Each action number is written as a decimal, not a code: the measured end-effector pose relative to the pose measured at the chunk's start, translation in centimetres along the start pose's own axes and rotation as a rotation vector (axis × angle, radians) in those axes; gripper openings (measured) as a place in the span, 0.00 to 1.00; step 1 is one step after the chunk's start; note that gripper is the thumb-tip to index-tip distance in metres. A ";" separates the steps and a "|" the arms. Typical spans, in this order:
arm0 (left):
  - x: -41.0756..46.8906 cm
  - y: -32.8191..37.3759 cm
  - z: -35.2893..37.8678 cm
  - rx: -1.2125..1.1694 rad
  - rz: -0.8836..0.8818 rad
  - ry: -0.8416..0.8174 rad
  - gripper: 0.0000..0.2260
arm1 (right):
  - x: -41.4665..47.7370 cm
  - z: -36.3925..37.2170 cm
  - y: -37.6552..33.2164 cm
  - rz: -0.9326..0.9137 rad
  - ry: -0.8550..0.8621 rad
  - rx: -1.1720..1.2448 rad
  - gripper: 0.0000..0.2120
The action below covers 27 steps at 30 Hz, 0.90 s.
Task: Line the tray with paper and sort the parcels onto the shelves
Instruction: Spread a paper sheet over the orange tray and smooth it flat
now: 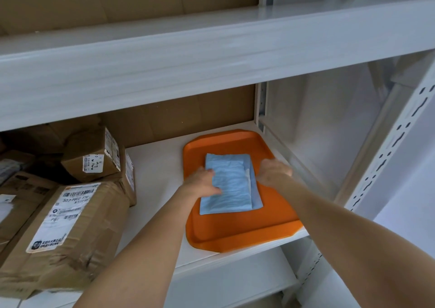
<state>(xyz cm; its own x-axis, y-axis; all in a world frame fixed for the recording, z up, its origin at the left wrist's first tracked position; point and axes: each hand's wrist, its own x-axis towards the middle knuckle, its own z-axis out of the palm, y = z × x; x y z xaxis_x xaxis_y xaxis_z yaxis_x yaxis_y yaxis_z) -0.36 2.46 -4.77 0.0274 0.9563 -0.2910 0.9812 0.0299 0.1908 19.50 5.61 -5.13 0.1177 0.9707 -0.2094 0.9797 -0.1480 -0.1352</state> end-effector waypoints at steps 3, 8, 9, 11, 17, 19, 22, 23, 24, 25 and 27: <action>0.1 1.2 0.5 0.028 0.069 -0.286 0.51 | 0.2 1.2 -1.5 0.021 -0.221 0.424 0.11; 0.2 0.9 2.2 0.141 0.104 -0.339 0.52 | 0.8 3.0 -1.7 0.115 -0.217 0.660 0.05; 0.3 0.8 2.2 0.125 0.111 -0.321 0.50 | 1.0 3.2 -1.5 0.138 -0.225 0.703 0.08; 0.6 0.6 2.1 0.078 0.121 -0.283 0.45 | 1.0 3.3 -1.2 0.172 -0.248 0.768 0.08; 1.0 -0.9 1.5 -0.206 0.155 -0.219 0.24 | 1.2 3.2 -0.7 0.212 -0.276 0.870 0.06; 1.1 -1.3 1.3 -0.359 0.084 -0.139 0.16 | 1.1 2.6 -0.7 0.226 -0.248 0.912 0.06; 1.5 -1.4 0.7 -0.668 -0.073 0.103 0.11 | 0.9 1.6 -0.4 0.220 -0.192 0.979 0.07; 1.7 -1.3 0.5 -0.805 -0.125 0.179 0.10 | 0.9 1.4 -0.3 0.211 -0.193 1.011 0.06; 1.9 -1.1 0.2 -0.928 -0.174 0.245 0.11 | 0.8 1.1 -0.2 0.203 -0.207 1.047 0.05; 2.1 -1.0 -0.2 -1.029 -0.216 0.296 0.12 | 0.8 0.9 -0.1 0.193 -0.219 1.084 0.05; 2.4 -0.8 -0.8 -1.204 -0.267 0.334 0.15 | 0.6 0.4 0.0 0.179 -0.220 1.148 0.05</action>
<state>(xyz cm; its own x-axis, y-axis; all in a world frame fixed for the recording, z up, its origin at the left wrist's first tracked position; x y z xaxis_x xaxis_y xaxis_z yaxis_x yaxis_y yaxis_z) -1.19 4.91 -4.87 -0.3637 0.9012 -0.2359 0.1518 0.3072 0.9395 19.48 6.15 -5.68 0.0982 0.8819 -0.4612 0.2188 -0.4712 -0.8545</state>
